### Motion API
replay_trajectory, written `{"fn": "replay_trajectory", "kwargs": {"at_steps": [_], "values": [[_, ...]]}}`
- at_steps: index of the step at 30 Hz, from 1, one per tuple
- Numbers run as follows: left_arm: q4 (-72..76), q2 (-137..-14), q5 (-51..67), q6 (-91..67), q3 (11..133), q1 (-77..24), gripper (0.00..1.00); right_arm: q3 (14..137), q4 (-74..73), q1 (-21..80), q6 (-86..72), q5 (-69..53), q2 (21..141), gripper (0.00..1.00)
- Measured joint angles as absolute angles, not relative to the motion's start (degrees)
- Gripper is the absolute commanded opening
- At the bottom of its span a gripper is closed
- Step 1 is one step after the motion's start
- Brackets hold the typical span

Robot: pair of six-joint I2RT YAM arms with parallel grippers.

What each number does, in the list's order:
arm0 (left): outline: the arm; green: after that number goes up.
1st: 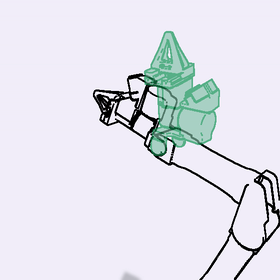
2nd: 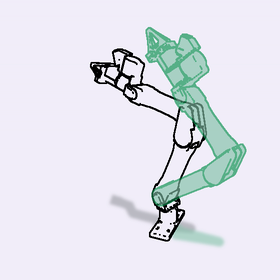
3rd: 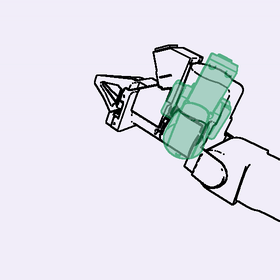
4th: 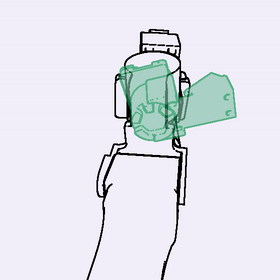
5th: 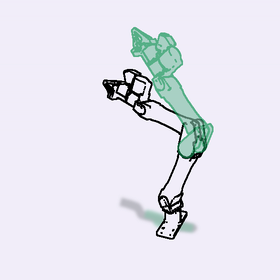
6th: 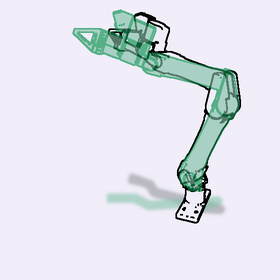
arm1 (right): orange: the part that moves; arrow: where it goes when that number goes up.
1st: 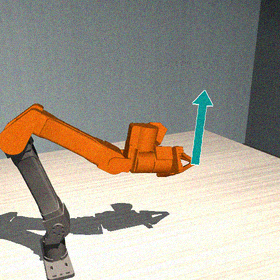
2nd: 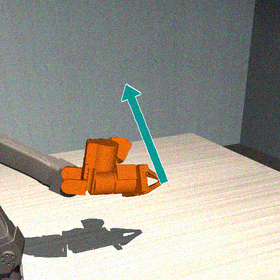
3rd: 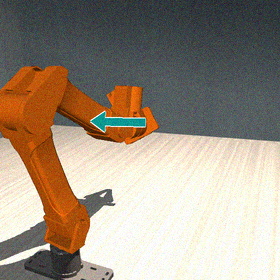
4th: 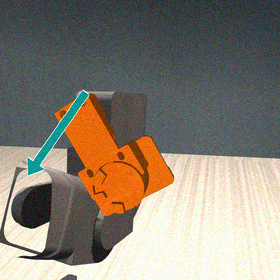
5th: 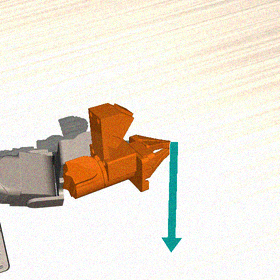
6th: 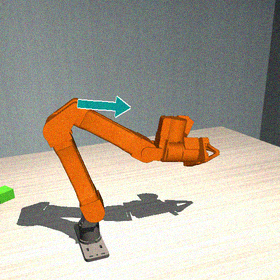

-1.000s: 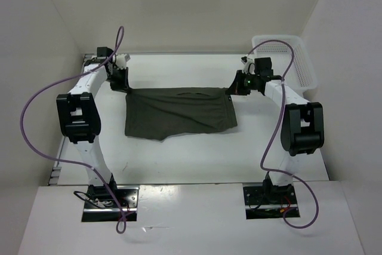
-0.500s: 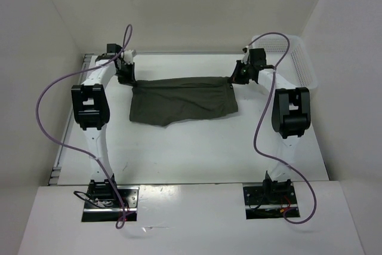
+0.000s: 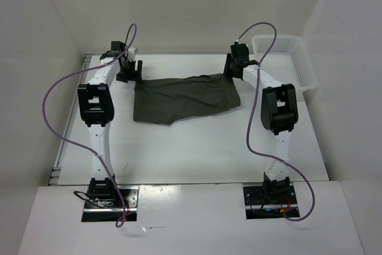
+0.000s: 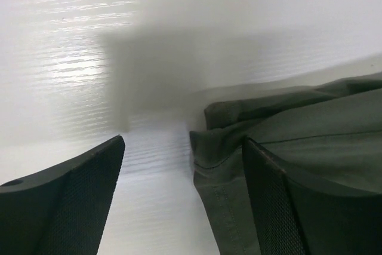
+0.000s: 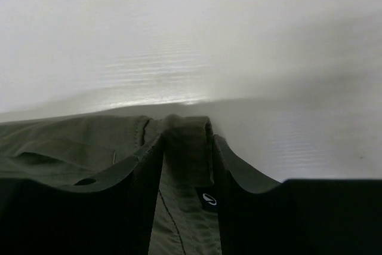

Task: Fold and stack the shorts
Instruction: Fold the shorts

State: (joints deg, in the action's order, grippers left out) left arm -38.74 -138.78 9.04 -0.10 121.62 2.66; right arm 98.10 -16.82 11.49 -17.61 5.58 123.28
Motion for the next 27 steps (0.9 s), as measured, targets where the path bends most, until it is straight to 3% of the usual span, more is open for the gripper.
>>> {"fn": "replay_trajectory", "kwargs": {"at_steps": [1,6,9,16,27], "values": [[-38.7,-138.8,8.6,-0.1,121.8,2.7,0.90,98.3,-17.0,11.8,-17.2,7.2,123.3,0.44],[-38.9,-136.5,7.2,-0.2,121.6,2.7,0.96,98.1,-16.8,12.5,-13.5,10.3,122.3,0.74],[-39.2,-132.2,7.2,-0.2,119.7,2.5,0.98,93.3,-17.1,11.4,-12.0,6.2,119.2,0.79],[-39.5,-122.3,8.7,-0.2,112.2,1.2,0.99,83.0,-17.6,6.0,-11.4,-4.8,115.1,0.83],[-43.8,-126.1,15.1,-0.2,101.6,0.6,0.99,84.1,-16.8,5.3,-9.6,-16.1,119.5,0.83]]}}
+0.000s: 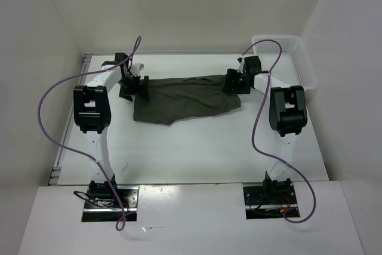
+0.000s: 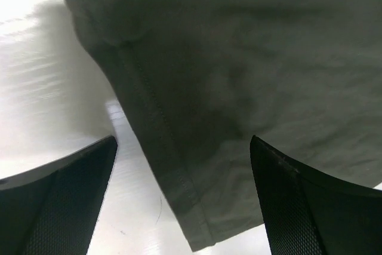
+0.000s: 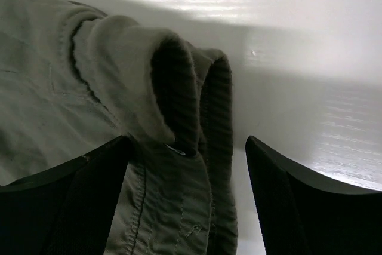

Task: Fold and stack the shorts
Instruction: Fold the shorts

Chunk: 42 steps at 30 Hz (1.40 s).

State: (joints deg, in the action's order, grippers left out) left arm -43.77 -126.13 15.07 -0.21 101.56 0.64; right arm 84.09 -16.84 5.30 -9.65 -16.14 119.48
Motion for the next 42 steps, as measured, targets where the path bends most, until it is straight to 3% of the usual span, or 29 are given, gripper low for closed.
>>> {"fn": "replay_trajectory", "kwargs": {"at_steps": [4,7,8,11,12,20,23,29,33,37,42], "values": [[-43.9,-126.9,15.9,-0.3,101.6,0.5,0.99,84.4,-16.5,5.3,-9.7,-17.2,120.4,0.74],[-43.9,-127.0,16.4,-0.2,101.7,0.5,0.99,85.0,-16.3,5.3,-10.5,-17.0,121.1,0.51],[-43.9,-127.0,16.6,-0.2,101.7,0.5,0.99,85.3,-16.3,5.3,-10.8,-16.8,121.4,0.37],[-43.9,-127.0,16.8,-0.2,101.7,0.6,0.99,85.7,-16.3,5.4,-11.6,-16.4,122.1,0.16],[-43.9,-127.0,16.8,-0.2,101.7,0.5,0.99,85.7,-16.3,5.4,-11.8,-16.4,122.1,0.01],[-43.9,-127.3,17.7,-0.2,101.9,0.5,0.99,85.4,-16.6,5.6,-11.2,-15.8,121.2,0.01],[-43.9,-127.5,18.8,-0.2,102.1,0.3,0.93,85.1,-18.0,5.8,-10.3,-15.2,120.0,0.01],[-43.3,-128.9,21.6,-0.4,103.0,-1.9,0.61,85.0,-23.6,6.0,-8.3,-15.0,114.1,0.01],[-43.4,-130.9,23.8,-0.5,104.9,-3.6,0.28,85.0,-27.4,6.7,-7.3,-13.7,108.9,0.01],[-44.0,-132.9,26.8,-0.4,107.0,-5.3,0.11,85.8,-32.0,8.2,-7.2,-11.7,105.0,0.01],[-44.8,-135.4,28.9,-0.4,111.0,-9.3,0.08,89.4,-36.4,12.3,-8.3,-7.8,104.1,0.01]]}}
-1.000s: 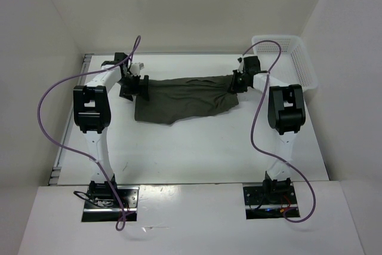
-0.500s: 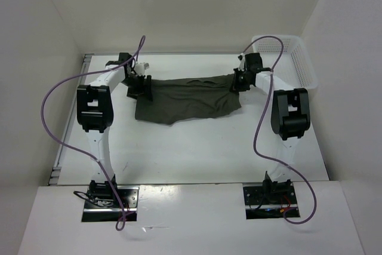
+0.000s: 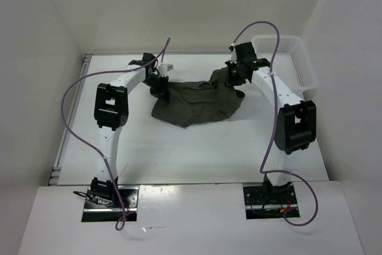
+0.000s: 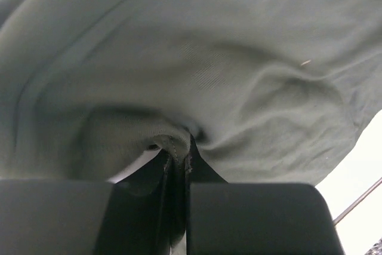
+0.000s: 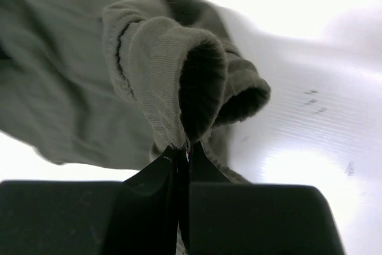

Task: Fold and stack the shorts
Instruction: Fold the shorts

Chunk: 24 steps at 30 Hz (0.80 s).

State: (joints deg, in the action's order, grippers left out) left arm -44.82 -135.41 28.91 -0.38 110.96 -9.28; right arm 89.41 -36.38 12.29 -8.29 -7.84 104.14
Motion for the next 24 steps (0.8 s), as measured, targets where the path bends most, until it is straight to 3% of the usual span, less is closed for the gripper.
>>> {"fn": "replay_trajectory", "kwargs": {"at_steps": [8,17,20,24], "values": [[-44.7,-137.8,31.9,-0.3,114.7,-17.3,0.07,102.5,-39.3,25.3,-14.2,-1.5,108.6,0.01],[-39.9,-136.1,37.4,-1.0,108.4,-16.4,0.08,107.3,-40.8,34.0,-20.6,2.6,116.7,0.01],[-39.7,-135.9,37.6,-1.6,107.8,-15.4,0.12,107.2,-41.4,35.0,-20.8,2.9,117.4,0.01],[-39.6,-135.3,37.4,-1.7,107.3,-13.5,0.31,105.7,-41.1,35.8,-20.3,2.6,117.3,0.04]]}}
